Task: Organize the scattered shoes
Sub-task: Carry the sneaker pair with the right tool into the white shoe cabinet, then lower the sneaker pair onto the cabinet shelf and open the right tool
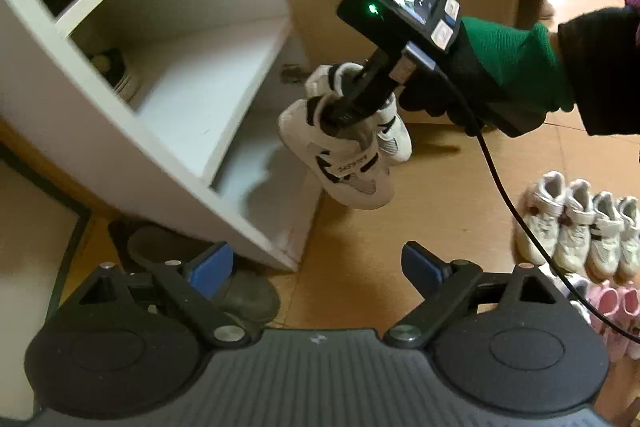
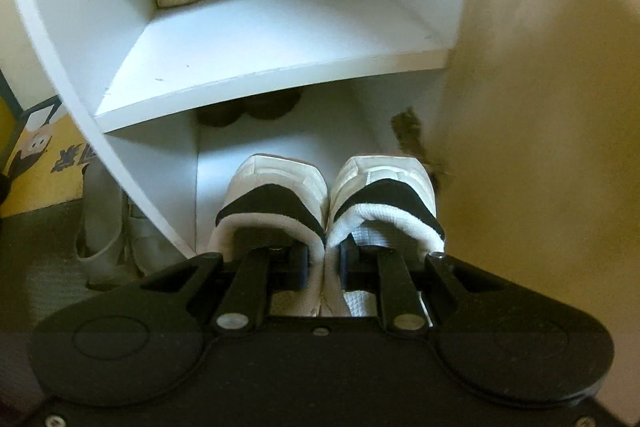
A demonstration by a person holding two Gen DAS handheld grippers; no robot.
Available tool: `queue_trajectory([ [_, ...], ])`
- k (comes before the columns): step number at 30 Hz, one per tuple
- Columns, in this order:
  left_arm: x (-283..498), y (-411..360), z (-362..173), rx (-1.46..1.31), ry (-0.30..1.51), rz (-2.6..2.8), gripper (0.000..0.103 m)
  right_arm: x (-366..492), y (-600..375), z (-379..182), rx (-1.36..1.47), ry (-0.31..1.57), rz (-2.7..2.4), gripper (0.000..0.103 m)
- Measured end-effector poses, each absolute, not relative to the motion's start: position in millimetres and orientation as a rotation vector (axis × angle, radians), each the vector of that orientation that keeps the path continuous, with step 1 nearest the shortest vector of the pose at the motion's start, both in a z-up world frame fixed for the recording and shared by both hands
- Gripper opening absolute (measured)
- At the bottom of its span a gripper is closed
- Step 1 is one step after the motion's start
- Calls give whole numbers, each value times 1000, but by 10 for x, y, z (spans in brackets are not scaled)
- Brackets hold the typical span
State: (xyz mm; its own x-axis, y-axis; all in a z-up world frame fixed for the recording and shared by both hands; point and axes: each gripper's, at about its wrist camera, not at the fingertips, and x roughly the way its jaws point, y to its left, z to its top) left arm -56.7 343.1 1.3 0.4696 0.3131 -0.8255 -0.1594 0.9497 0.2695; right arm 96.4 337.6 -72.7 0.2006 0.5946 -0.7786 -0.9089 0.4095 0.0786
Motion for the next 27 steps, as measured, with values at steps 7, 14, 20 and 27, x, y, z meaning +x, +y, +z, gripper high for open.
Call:
queue_trajectory([
  [7, -477, 3510, 65, 196, 1037, 354, 92, 1056, 3853, -1077, -499, 847, 1138, 14],
  [14, -552, 3495, 121, 206, 1063, 379, 92, 1037, 4163, -1238, -492, 798, 1159, 14],
  [20, -603, 3563, 175, 174, 1069, 413, 92, 972, 4442, -1356, -513, 739, 1179, 15],
  [27, -579, 3594, 215, 157, 1072, 448, 92, 967, 4659, -1493, -469, 749, 1165, 25],
])
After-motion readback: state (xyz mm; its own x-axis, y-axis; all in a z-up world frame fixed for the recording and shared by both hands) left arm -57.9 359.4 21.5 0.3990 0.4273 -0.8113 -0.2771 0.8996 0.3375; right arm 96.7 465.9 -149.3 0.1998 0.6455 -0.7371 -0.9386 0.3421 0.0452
